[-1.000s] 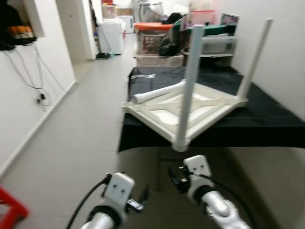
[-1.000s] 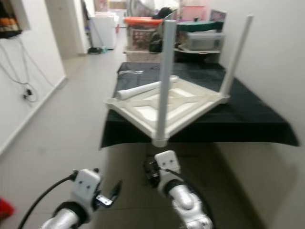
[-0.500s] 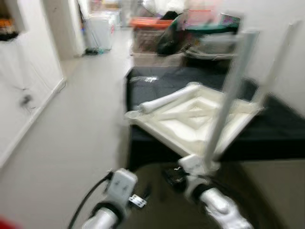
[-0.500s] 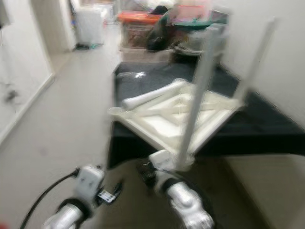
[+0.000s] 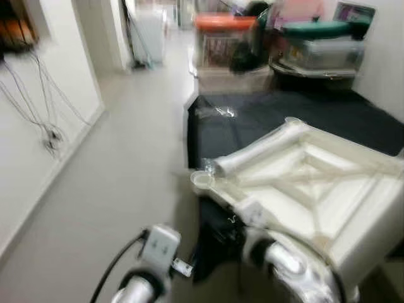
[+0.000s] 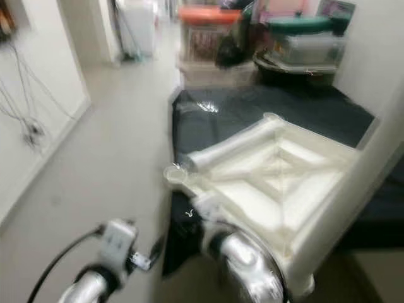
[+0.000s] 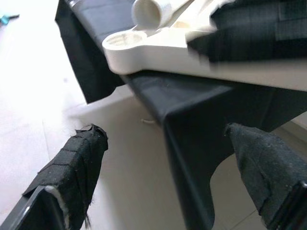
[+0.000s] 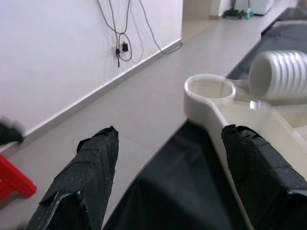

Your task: Building children table

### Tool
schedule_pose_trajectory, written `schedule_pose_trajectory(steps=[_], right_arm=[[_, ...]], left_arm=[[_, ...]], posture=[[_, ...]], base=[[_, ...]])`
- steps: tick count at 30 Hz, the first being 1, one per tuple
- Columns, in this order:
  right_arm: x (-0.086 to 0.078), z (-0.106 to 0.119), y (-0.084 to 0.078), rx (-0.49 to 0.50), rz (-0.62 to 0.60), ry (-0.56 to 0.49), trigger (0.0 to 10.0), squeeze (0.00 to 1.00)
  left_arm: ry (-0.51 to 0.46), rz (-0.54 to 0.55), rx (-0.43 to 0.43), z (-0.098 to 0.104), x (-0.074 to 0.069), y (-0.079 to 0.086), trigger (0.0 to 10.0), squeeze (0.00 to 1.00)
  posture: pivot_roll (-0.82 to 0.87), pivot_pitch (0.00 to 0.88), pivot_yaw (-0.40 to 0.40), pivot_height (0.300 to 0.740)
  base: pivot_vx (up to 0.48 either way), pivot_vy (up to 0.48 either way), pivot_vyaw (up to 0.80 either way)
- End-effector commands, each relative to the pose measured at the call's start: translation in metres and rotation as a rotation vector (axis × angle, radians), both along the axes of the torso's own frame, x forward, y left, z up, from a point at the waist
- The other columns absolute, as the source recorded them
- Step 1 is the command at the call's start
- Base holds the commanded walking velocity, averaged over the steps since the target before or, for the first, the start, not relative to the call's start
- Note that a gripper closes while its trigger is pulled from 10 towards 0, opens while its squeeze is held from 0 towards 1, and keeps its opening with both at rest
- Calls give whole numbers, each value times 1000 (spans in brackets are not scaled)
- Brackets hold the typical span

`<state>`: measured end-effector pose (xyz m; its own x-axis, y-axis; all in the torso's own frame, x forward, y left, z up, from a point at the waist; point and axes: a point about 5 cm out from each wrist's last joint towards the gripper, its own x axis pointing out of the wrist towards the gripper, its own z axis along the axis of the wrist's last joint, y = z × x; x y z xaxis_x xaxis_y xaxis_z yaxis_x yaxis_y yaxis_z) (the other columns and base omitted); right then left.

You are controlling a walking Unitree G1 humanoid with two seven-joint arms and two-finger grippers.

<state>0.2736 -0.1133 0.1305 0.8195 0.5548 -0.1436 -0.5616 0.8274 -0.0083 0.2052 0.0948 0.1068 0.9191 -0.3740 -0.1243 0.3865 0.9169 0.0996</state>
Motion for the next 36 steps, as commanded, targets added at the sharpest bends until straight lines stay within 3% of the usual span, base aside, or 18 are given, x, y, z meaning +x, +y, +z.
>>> schedule_pose_trajectory(steps=[1, 9, 12, 16, 19, 21, 27, 34, 35, 36], right_arm=[[3, 9, 3, 24, 24, -5, 10000, 0], [22, 21, -15, -115, 13, 71, 10000, 0], [32, 23, -25, -170, 6, 162, 10000, 0], [52, 30, -37, -206, -88, 227, 10000, 0], [56, 29, -37, -215, -85, 251, 10000, 0], [65, 21, -37, -269, -66, 346, 10000, 0], [66, 9, -30, -328, 35, 458, 10000, 0], [75, 11, -38, -426, 27, 461, 10000, 0], [79, 11, -42, -462, 26, 466, 9333, 0], [81, 11, -44, -482, 28, 470, 9333, 0]], left_arm=[[24, 8, 12, -4, -1, 4, 10000, 0], [27, 5, 5, -2, -4, 1, 10000, 0], [27, 0, 0, -1, -5, 0, 10000, 0], [25, -4, -6, 2, -9, -2, 10000, 0], [24, -7, -6, 3, -10, -2, 10000, 0], [23, -14, -10, 7, -14, -5, 10000, 0], [30, -17, -21, 11, -21, -10, 10000, 0], [31, -18, -28, 14, -25, -15, 10000, 0], [30, -19, -29, 15, -26, -16, 10000, 0], [30, -19, -31, 15, -26, -17, 10000, 0]], posture=[[39, 0, -56, 740], [30, 0, -58, 740], [26, 0, -59, 740], [22, 0, -63, 740], [21, 0, -67, 740], [20, 0, -73, 740], [23, 36, -98, 740], [15, 53, -113, 740], [12, 53, -118, 740], [10, 55, -118, 740]], base=[[0, 0, 0], [0, 0, 0], [0, 0, 0], [0, 0, 0], [0, 0, 0], [0, 0, 0], [0, 0, 0], [0, 0, 0], [0, 0, 0], [0, 0, 0]])
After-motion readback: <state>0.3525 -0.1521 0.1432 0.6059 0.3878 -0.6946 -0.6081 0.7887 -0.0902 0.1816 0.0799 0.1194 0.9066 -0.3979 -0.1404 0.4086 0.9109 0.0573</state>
